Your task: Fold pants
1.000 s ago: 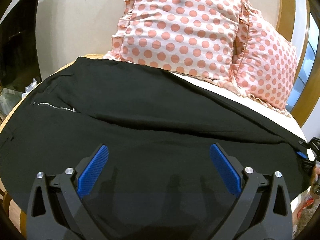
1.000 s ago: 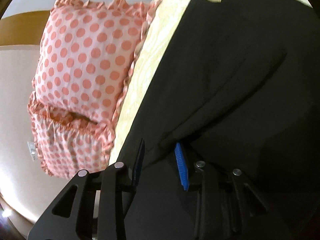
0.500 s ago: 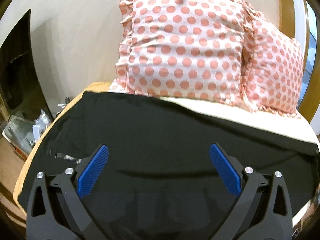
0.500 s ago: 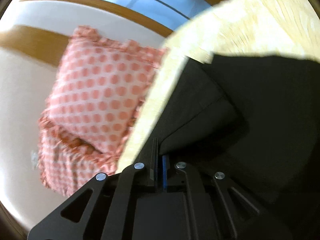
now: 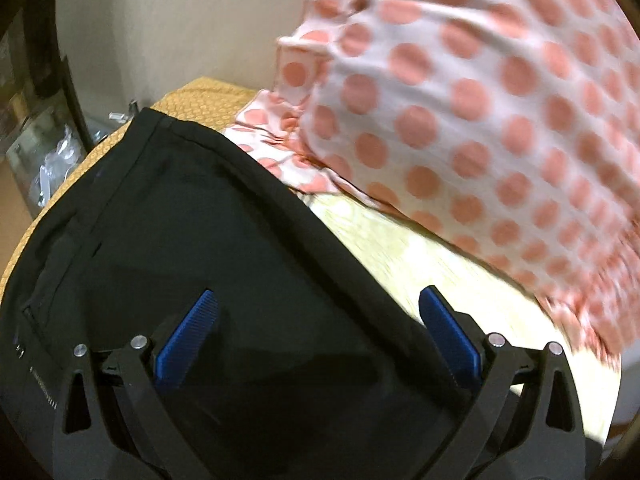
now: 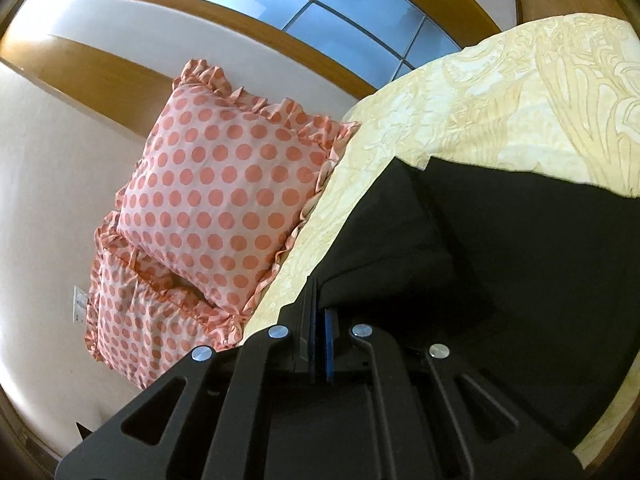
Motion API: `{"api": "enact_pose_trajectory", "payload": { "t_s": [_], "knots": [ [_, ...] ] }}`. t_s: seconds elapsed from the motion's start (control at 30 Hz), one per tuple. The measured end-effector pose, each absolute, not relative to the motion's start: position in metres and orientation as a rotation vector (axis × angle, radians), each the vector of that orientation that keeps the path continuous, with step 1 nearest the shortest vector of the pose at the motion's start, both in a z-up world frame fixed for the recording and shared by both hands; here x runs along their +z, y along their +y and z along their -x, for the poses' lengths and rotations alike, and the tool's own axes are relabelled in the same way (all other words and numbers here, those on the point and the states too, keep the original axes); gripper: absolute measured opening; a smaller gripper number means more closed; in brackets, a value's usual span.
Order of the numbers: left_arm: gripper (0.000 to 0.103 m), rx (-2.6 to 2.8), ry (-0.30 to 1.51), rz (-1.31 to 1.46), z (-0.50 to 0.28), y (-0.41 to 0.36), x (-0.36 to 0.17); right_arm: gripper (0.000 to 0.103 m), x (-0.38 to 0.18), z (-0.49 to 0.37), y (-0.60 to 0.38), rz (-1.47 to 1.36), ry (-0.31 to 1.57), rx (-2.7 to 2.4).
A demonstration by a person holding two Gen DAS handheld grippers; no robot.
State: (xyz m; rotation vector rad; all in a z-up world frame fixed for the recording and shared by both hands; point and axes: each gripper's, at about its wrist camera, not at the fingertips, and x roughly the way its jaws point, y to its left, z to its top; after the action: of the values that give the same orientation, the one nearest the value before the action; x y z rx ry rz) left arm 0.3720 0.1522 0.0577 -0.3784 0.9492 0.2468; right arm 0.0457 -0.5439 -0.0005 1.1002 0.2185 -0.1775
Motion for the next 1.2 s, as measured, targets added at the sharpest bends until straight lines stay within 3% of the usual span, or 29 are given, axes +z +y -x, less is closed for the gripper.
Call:
{"api": "enact_pose_trajectory", "payload": {
  "t_s": [0.03, 0.1, 0.17, 0.2, 0.27, 0.4, 0.67, 0.83, 1.0, 1.1, 1.17, 1.2],
  "knots": [
    [0.097, 0.261, 0.956, 0.405, -0.378, 0.157, 0.055, 0.003, 0.0, -0.045, -0.545, -1.099, 0.215, -0.183],
    [0.076, 0.262, 0.965, 0.469, -0.387, 0.169, 0.049, 0.003, 0.0, -0.045, -0.547, -1.097, 0.212, -0.194],
    [0.029, 0.24, 0.977, 0.563, -0.388, 0.183, 0.041, 0.003, -0.001, -0.047, -0.548, -1.097, 0.219, -0.195],
    [0.018, 0.212, 0.976, 0.644, -0.384, 0.191, 0.037, 0.003, -0.002, -0.049, -0.549, -1.099, 0.225, -0.197],
    [0.015, 0.209, 0.966, 0.695, -0.372, 0.199, 0.036, 0.003, -0.005, -0.052, -0.55, -1.109, 0.233, -0.201],
    [0.014, 0.204, 0.891, 0.583, -0.322, 0.195, 0.066, 0.003, -0.005, -0.049, -0.553, -1.11, 0.223, -0.2],
    [0.014, 0.167, 0.653, 0.493, -0.128, 0.185, 0.128, 0.003, 0.016, -0.018, -0.556, -1.07, 0.143, -0.219],
    [0.014, 0.256, 0.677, 0.561, -0.022, 0.184, 0.077, 0.003, 0.013, 0.008, -0.559, -1.054, 0.152, -0.273],
    [0.014, 0.275, 0.695, 0.685, 0.009, 0.197, 0.03, 0.003, -0.002, 0.009, -0.561, -1.077, 0.227, -0.298],
    [0.029, 0.29, 0.654, 0.667, 0.013, 0.197, 0.035, 0.004, -0.005, 0.009, -0.561, -1.061, 0.265, -0.317],
    [0.053, 0.293, 0.63, 0.652, 0.013, 0.197, 0.041, 0.008, -0.011, 0.01, -0.564, -1.092, 0.292, -0.322],
    [0.056, 0.286, 0.621, 0.652, 0.012, 0.198, 0.044, 0.012, -0.016, 0.01, -0.567, -1.126, 0.309, -0.316]
  ]
}}
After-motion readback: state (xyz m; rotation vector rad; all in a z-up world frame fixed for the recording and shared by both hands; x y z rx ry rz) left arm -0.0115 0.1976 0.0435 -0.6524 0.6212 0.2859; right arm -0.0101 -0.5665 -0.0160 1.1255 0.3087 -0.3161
